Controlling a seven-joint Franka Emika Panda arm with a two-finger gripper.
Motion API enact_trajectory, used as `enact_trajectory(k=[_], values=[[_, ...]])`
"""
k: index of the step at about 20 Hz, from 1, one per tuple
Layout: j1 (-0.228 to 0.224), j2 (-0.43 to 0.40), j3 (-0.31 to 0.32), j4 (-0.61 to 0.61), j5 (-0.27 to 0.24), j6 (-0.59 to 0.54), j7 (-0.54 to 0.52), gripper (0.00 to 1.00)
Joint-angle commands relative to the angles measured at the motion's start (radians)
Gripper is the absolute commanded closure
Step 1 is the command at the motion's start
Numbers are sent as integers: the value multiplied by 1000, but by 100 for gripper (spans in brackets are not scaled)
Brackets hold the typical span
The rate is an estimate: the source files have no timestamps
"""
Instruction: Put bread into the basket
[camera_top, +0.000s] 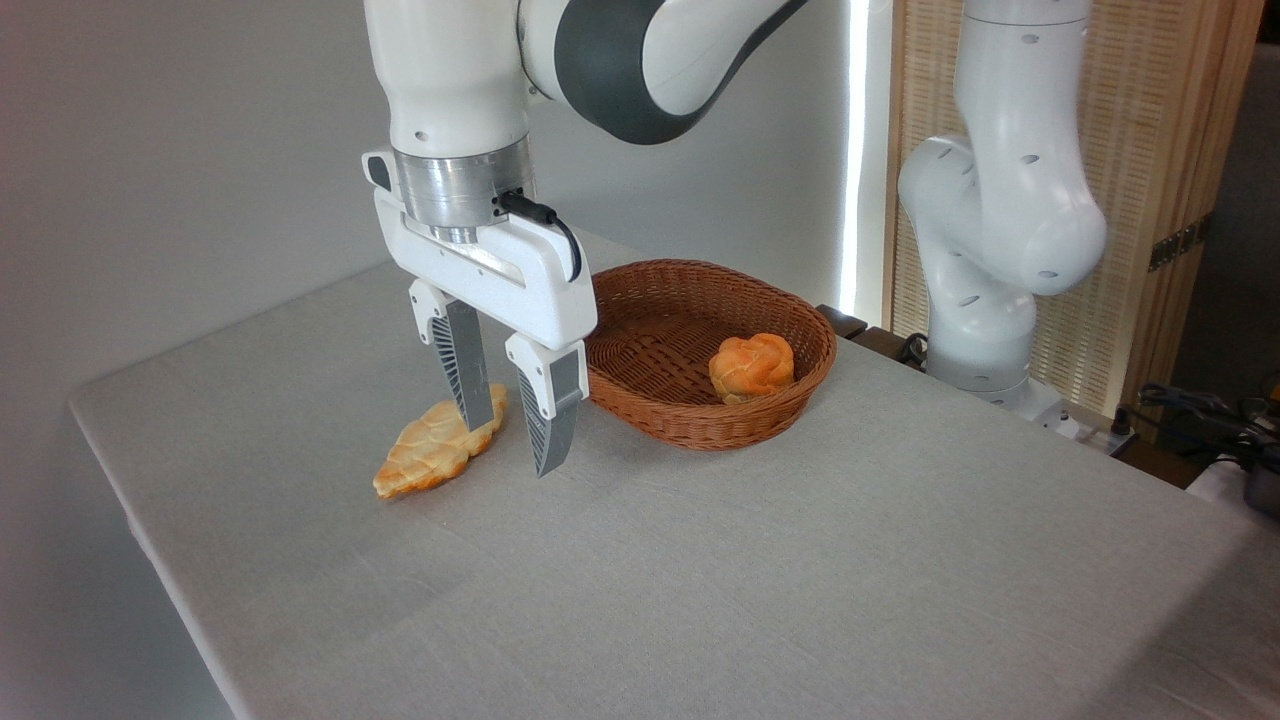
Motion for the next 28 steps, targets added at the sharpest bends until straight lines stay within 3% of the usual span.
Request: enact_trajectory(k=[1,18,24,28], values=[[-9,7,9,13,10,17,-5,0],[-11,7,6,11,3,18,-7,0],[-55,30,-5,0,0,18,-14,0],[-116,64,-5,-3,-44,85,-57,0]])
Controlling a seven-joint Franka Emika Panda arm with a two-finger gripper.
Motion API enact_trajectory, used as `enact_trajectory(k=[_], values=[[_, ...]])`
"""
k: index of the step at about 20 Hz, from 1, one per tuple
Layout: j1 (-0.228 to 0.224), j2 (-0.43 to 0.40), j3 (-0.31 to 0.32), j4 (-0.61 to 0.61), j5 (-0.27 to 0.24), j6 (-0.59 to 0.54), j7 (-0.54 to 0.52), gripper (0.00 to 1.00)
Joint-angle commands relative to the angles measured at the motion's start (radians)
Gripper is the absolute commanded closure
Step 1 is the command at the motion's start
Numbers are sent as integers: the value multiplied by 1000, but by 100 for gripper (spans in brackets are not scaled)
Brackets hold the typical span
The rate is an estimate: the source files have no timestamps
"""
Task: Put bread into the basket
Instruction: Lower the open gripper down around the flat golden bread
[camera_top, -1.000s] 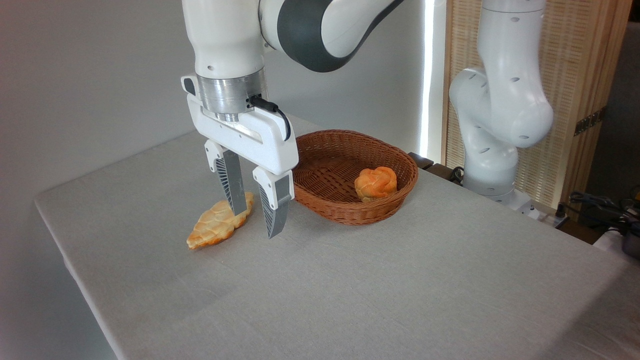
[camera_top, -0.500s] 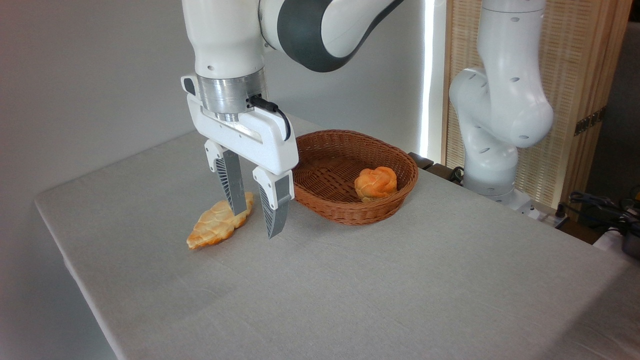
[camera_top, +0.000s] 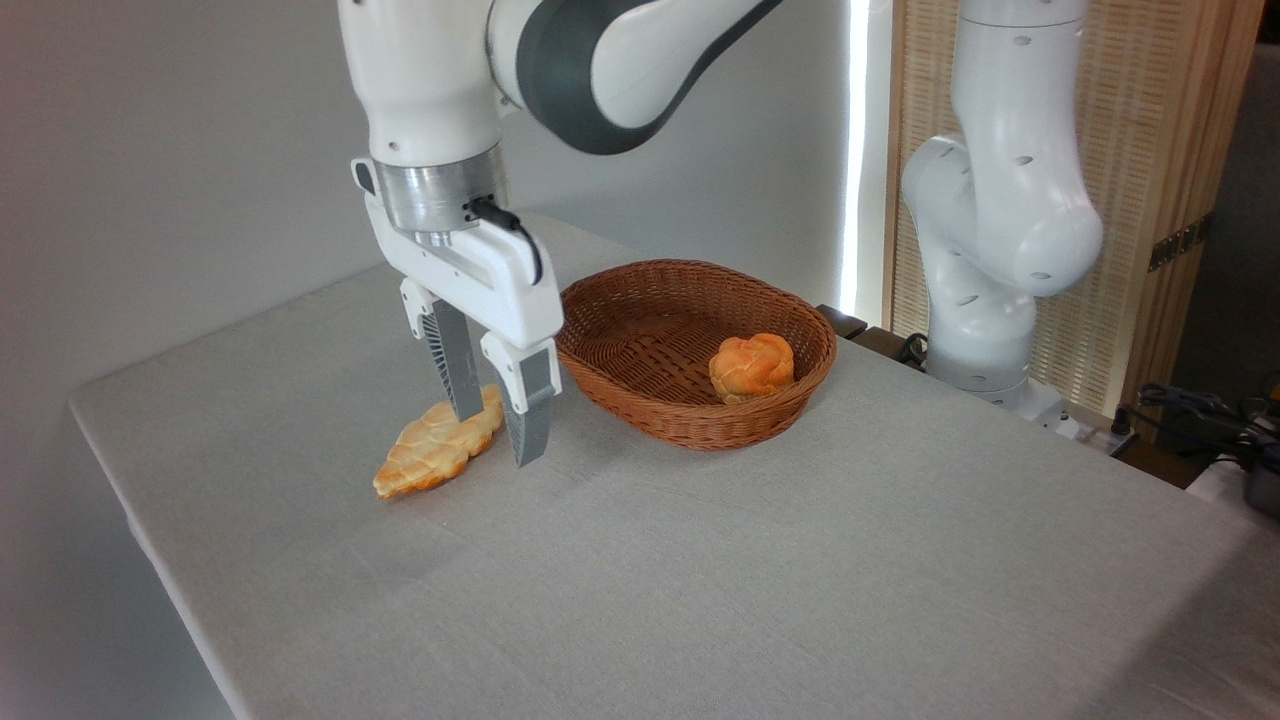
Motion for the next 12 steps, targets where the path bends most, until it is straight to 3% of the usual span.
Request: enact_trajectory(k=[1,5,9,12], values=[[-55,30,7,-1,-39,76,-82,0],[-112,73,8,0,-72,96,-206,0],[-173,133,8,0,-88,171,-401,0],[-187,157,7,3,-89,192,-469,0]])
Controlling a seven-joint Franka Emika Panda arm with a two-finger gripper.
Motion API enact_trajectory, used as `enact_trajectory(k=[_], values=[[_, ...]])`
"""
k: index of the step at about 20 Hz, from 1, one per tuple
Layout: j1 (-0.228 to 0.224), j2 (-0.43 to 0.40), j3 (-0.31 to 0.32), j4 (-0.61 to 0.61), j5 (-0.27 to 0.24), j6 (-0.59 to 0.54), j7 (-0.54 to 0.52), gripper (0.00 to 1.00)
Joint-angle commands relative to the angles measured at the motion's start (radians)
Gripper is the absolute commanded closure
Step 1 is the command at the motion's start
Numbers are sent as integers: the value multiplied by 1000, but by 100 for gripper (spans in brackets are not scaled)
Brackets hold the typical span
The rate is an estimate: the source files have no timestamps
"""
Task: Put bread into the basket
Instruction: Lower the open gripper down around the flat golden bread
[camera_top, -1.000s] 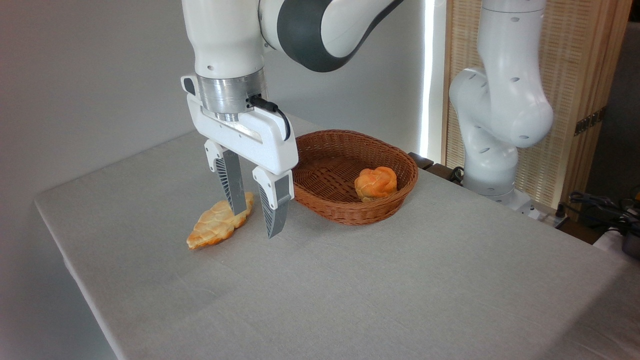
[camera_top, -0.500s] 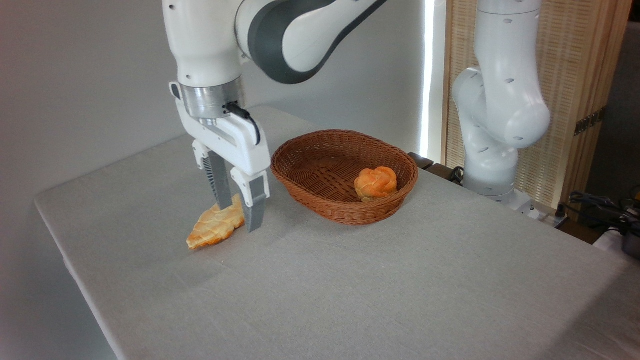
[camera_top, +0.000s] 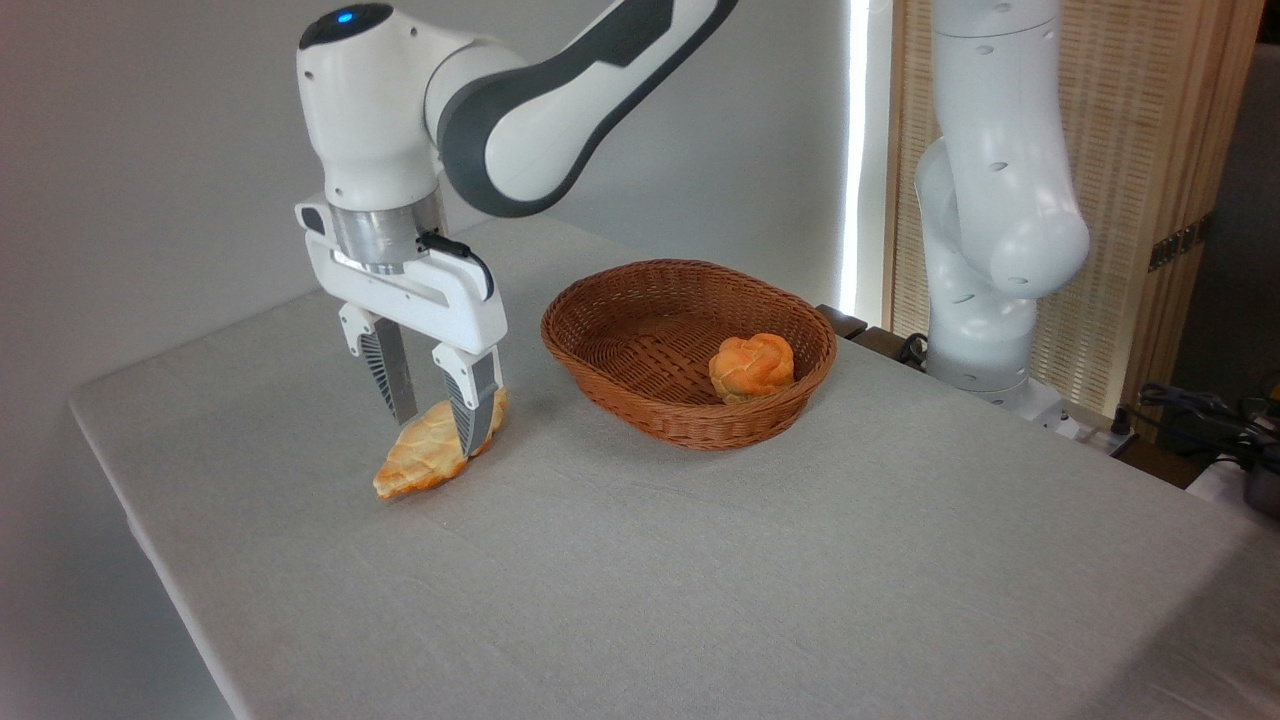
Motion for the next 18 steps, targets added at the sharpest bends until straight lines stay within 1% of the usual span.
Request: enact_trajectory(k=[1,5,7,9,12,16,18], values=[[-32,27,10,5,-16,35,-77,0],[-58,52,8,7,-13,36,-88,0],[-59,56,8,11,-11,39,-99,0],[-59,66,7,13,-9,39,-105,0],[-58,67,-16,15,-3,39,-105,0],[-49,57,-6,21,-5,38,-102,0],[-42,49,-4,47,-6,35,-103,0]])
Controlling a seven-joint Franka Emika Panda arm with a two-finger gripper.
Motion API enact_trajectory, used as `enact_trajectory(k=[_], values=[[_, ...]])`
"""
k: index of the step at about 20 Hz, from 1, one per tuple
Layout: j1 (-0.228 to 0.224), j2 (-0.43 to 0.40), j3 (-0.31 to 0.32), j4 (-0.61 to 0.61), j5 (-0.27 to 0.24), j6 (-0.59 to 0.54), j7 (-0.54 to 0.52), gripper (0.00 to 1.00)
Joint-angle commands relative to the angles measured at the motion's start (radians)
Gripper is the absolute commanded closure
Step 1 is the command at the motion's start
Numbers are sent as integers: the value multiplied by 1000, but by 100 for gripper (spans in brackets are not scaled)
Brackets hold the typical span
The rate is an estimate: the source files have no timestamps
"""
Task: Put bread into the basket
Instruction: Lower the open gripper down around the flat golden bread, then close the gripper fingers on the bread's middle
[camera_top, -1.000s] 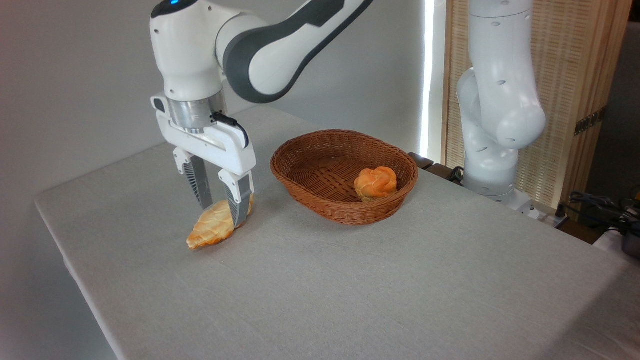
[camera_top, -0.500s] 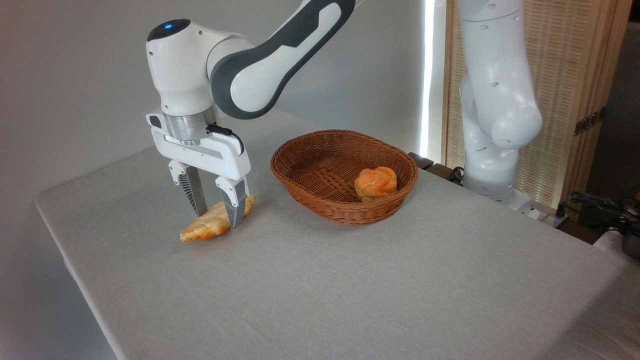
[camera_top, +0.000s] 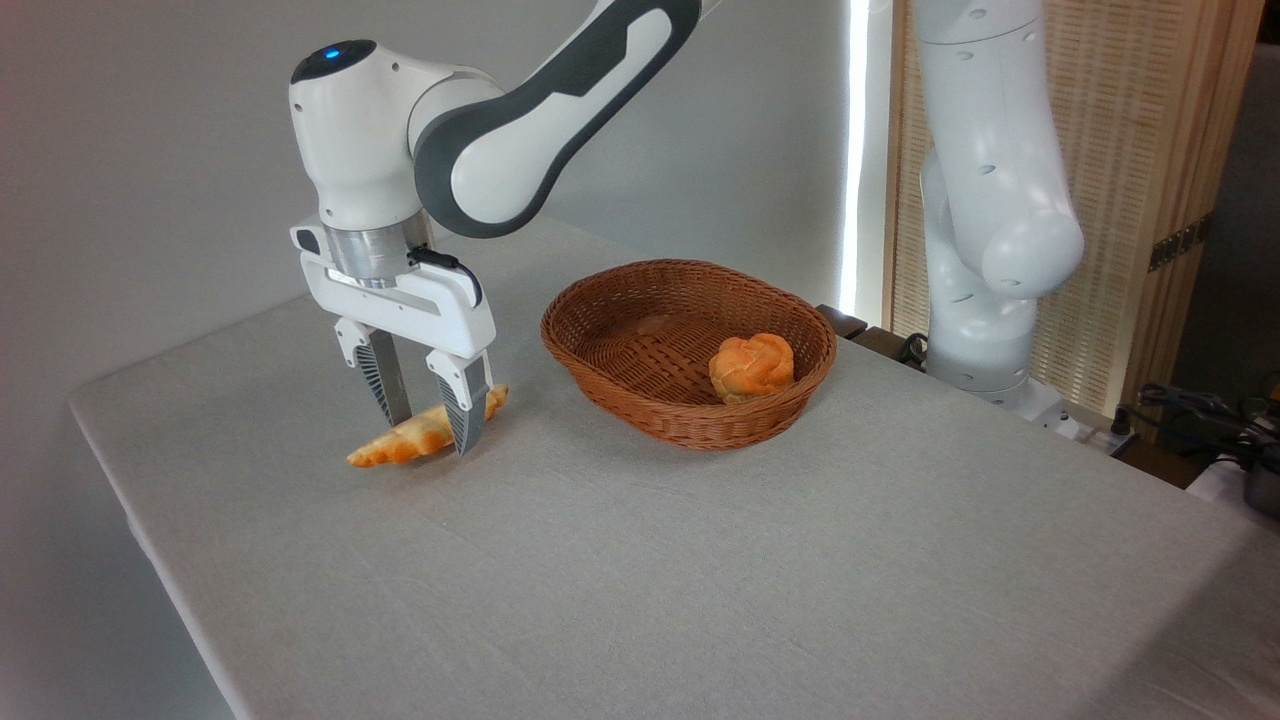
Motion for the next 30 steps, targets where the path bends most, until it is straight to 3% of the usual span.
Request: enact_trajectory(k=[1,8,18,22,30], values=[[10,-10,7,33,-6,13,-15,0],[11,-1,3,31,4,13,-2,0],[6,34,-2,28,107,7,8,0],[10,34,0,28,107,-7,59,0],[1,48,-5,28,109,-13,59,1]])
